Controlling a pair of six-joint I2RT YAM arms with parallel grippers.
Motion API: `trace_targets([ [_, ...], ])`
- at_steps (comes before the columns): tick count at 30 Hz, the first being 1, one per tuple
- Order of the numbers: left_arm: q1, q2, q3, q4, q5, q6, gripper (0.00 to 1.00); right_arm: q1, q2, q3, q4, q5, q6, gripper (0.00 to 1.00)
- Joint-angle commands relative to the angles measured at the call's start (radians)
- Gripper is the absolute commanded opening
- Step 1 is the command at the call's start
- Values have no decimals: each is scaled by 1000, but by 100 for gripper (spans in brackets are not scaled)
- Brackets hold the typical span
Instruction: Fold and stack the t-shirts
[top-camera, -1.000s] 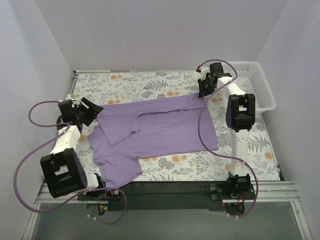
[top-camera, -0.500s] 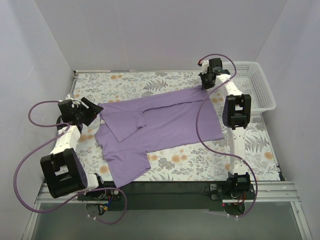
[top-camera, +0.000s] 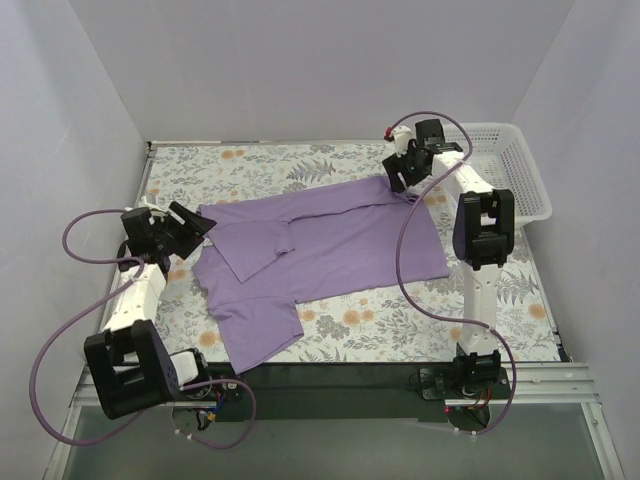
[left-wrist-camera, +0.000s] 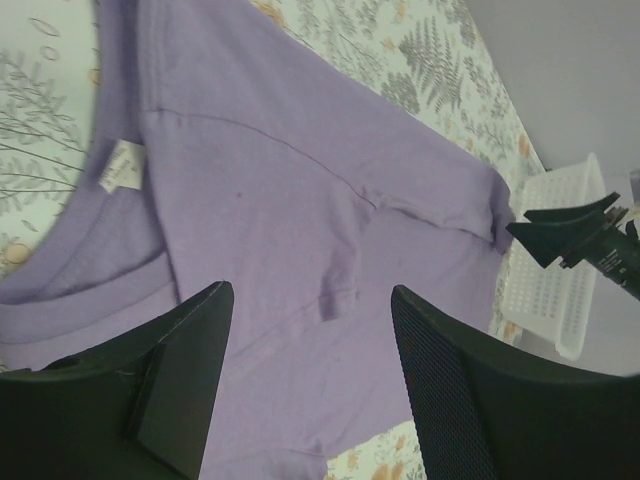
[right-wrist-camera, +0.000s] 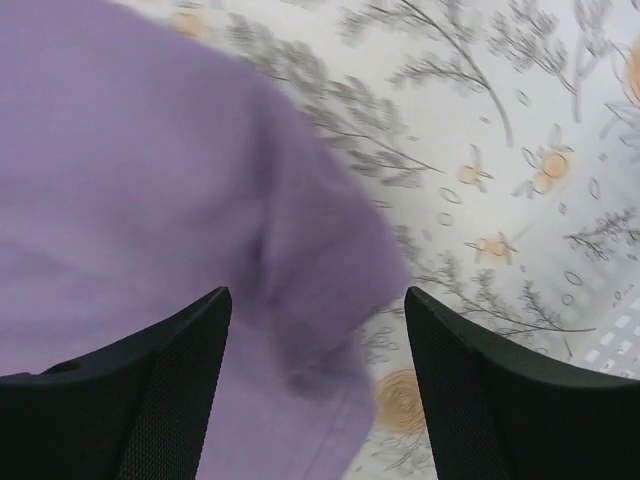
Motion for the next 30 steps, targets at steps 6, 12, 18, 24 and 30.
trace_targets([
  [6, -97, -269, 25, -193, -93, 54, 63, 207, -366, -231, -167, -259, -277, 80],
  [12, -97, -412, 80, -275, -161, 85, 89, 574, -701, -737, -318, -607, -817, 78],
  [18, -97, -429, 74, -341, -123, -41, 95, 953, -809, -887, -26, -373, -647, 73],
  [24, -100, -472, 156, -467, -198, -15, 88, 1053, -645, -795, 80, -222, -540, 70],
  [30, -104, -460, 153, -464, -192, -9, 85, 1145, -499, -723, 139, -123, -524, 65],
])
